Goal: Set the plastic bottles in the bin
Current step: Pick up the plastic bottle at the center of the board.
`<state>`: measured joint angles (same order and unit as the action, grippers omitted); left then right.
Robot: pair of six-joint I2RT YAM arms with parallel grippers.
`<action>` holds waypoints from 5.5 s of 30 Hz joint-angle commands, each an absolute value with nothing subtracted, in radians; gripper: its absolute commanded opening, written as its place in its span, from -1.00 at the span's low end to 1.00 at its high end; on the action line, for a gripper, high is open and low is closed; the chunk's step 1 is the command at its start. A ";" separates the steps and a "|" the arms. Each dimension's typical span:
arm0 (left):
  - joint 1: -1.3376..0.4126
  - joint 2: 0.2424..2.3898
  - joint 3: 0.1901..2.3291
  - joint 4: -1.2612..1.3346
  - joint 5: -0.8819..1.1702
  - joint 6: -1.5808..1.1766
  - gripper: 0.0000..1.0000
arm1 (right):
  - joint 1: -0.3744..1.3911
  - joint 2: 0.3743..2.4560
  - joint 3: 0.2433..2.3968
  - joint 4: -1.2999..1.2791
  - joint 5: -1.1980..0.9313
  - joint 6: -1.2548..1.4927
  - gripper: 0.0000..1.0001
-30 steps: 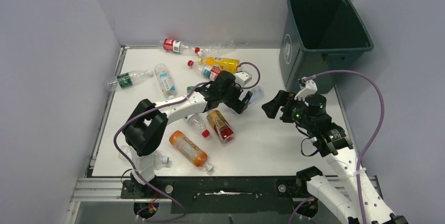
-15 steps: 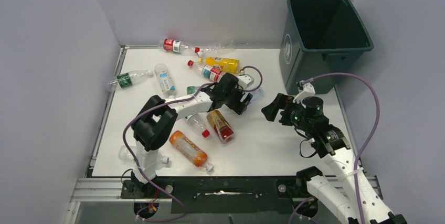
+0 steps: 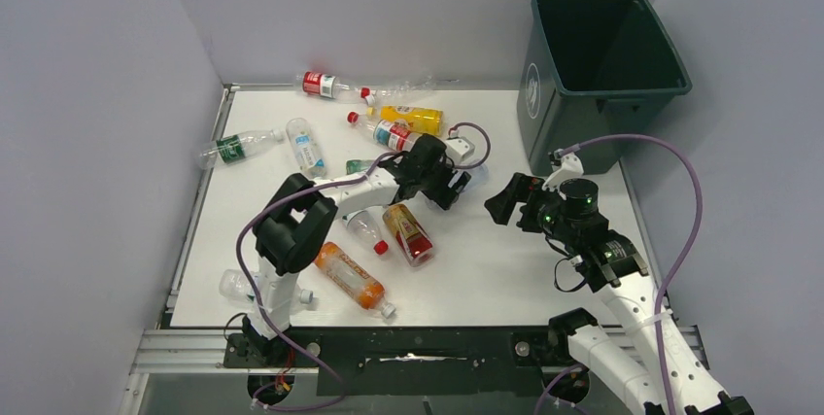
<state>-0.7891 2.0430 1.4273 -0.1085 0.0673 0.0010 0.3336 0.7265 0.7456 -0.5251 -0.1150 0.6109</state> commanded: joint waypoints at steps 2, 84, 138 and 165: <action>-0.790 2.063 1.483 -0.073 0.055 0.030 0.50 | 0.328 0.734 0.780 -0.488 -0.101 0.595 0.99; -0.836 1.344 1.008 -0.008 0.342 -0.314 -0.24 | 0.218 1.035 0.591 0.342 -0.507 1.061 1.00; -0.894 1.394 1.026 -0.028 0.282 -0.301 -0.03 | 0.242 0.908 0.524 0.245 -0.471 1.021 -0.17; -0.881 1.221 1.132 -0.170 0.131 -0.287 0.71 | 0.241 0.901 0.574 0.168 -0.433 0.959 -0.21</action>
<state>-0.8906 1.2831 1.0683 -0.1570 0.2047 -0.2832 0.2367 0.9264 0.5049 0.1917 -0.4713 1.0111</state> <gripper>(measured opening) 0.853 0.540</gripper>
